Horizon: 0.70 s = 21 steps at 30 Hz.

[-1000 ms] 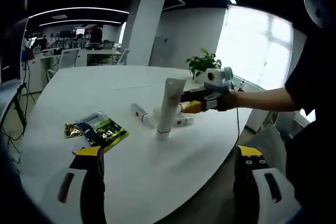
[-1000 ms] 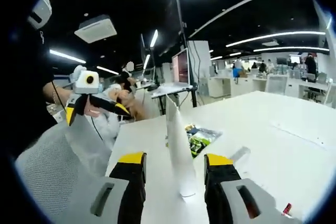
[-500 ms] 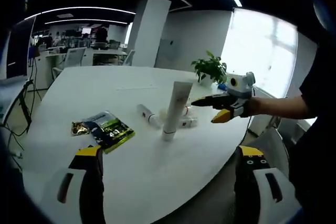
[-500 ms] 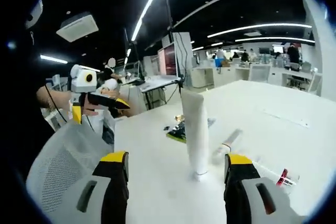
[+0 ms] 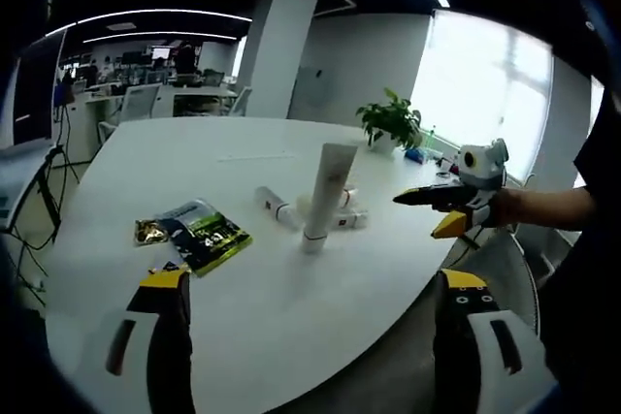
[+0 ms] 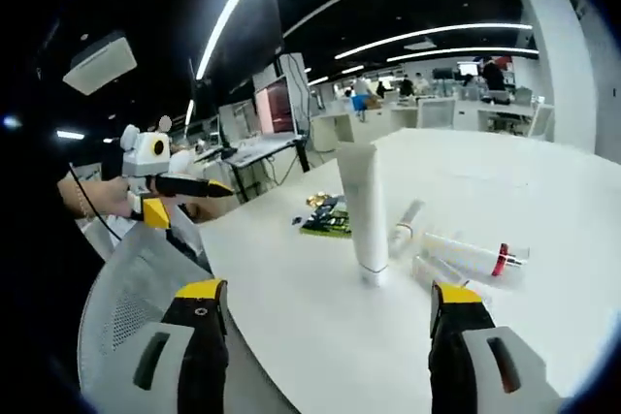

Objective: Arrange the skincare products in the storage area until every visible bottle or jar stands upright without overlapping.

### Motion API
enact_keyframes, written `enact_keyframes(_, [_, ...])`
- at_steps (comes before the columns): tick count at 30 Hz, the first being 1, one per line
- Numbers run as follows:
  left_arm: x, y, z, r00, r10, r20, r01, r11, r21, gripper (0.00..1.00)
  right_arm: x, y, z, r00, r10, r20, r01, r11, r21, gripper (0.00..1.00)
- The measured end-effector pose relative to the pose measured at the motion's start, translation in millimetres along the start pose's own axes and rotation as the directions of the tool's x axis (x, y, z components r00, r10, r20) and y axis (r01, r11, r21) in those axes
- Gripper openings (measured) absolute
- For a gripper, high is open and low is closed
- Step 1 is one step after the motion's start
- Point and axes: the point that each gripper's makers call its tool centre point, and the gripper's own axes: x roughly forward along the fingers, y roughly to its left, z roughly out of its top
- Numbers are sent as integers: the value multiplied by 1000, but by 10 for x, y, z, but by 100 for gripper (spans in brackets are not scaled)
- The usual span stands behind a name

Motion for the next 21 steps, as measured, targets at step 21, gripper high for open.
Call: enact_keyframes(21, [6,26,-37,1000,15,-9,-16,1000,-11,95,-252,-21,48,994,-94,47,93,995,42,99])
